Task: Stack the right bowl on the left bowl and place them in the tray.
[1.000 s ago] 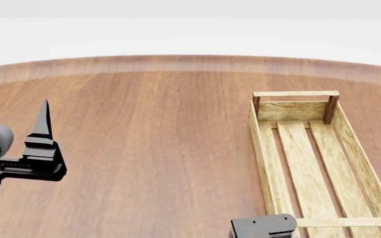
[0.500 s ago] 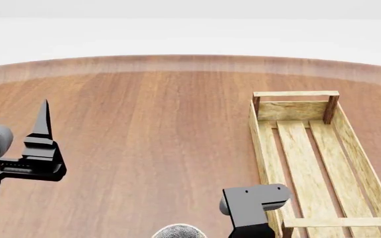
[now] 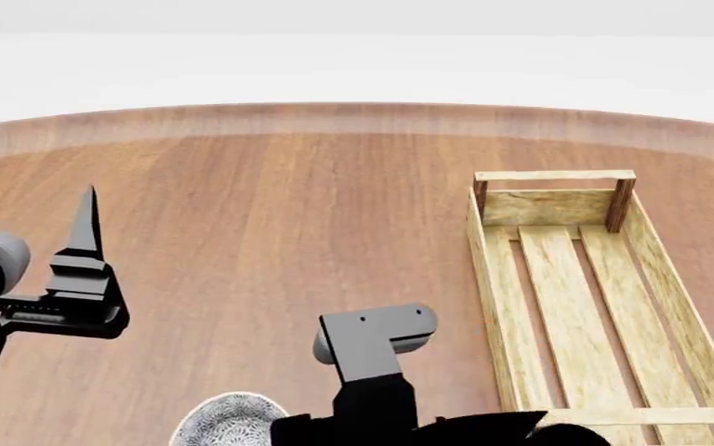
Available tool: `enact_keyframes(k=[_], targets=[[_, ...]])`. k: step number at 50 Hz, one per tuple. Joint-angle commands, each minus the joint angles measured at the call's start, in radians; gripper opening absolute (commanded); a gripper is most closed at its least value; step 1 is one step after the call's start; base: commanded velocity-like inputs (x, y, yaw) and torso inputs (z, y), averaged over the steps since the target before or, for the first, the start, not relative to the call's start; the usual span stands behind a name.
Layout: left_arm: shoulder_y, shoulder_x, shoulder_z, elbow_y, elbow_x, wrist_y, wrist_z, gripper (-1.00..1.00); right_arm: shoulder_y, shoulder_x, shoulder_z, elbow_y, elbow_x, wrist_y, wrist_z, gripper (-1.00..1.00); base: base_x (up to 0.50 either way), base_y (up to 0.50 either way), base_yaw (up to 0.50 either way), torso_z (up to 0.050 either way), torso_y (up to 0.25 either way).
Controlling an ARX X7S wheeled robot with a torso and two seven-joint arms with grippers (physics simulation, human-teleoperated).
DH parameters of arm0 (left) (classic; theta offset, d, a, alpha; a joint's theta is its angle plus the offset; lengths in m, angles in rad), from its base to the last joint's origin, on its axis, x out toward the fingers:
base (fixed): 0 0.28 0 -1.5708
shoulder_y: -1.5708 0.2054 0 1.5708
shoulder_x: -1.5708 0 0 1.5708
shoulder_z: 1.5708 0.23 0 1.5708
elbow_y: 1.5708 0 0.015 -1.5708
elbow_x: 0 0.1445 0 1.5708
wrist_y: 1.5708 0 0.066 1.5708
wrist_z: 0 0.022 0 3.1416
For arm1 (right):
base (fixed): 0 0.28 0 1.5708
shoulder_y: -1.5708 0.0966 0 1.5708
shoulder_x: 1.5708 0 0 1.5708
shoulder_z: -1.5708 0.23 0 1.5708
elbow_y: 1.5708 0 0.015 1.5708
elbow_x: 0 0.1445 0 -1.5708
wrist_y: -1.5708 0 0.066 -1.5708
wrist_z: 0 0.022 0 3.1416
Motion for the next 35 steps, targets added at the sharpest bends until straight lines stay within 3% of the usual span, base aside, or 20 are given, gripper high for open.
enact_keyframes(k=[1, 7, 15, 18, 24, 26, 35], targets=[[0.001, 0.015, -0.010, -0.024, 0.020, 0.030, 0.026, 1.00, 0.075, -0.129, -0.025, 0.091, -0.031, -0.013, -0.099, -1.00, 0.00, 0.00, 0.00, 0.000, 0.000], [0.005, 0.013, -0.010, -0.026, 0.018, 0.036, 0.025, 1.00, 0.143, -0.218, -0.096, 0.270, -0.112, -0.074, -0.204, -1.00, 0.00, 0.00, 0.00, 0.000, 0.000], [0.004, 0.010, -0.011, -0.015, 0.012, 0.028, 0.020, 1.00, 0.201, -0.298, -0.165, 0.370, -0.095, -0.111, -0.233, -1.00, 0.00, 0.00, 0.00, 0.000, 0.001], [0.005, 0.009, -0.012, -0.011, 0.010, 0.025, 0.017, 1.00, 0.254, -0.300, -0.323, 0.452, -0.003, -0.229, -0.256, -1.00, 0.00, 0.00, 0.00, 0.000, 0.000], [0.001, 0.007, -0.021, -0.001, 0.000, 0.014, 0.013, 1.00, 0.421, -0.301, -0.873, 0.586, 0.428, -0.549, -0.316, -1.00, 0.00, 0.00, 0.00, 0.000, 0.000], [0.002, 0.006, -0.023, 0.001, -0.002, 0.014, 0.013, 1.00, 0.453, -0.301, -0.988, 0.579, 0.520, -0.615, -0.326, -1.00, 0.00, 0.00, 0.00, 0.000, 0.000], [0.010, 0.000, -0.030, 0.005, -0.008, 0.019, 0.012, 1.00, 0.445, -0.301, -1.049, 0.518, 0.540, -0.621, -0.306, -1.00, 0.00, 0.00, 0.00, 0.000, 0.000]])
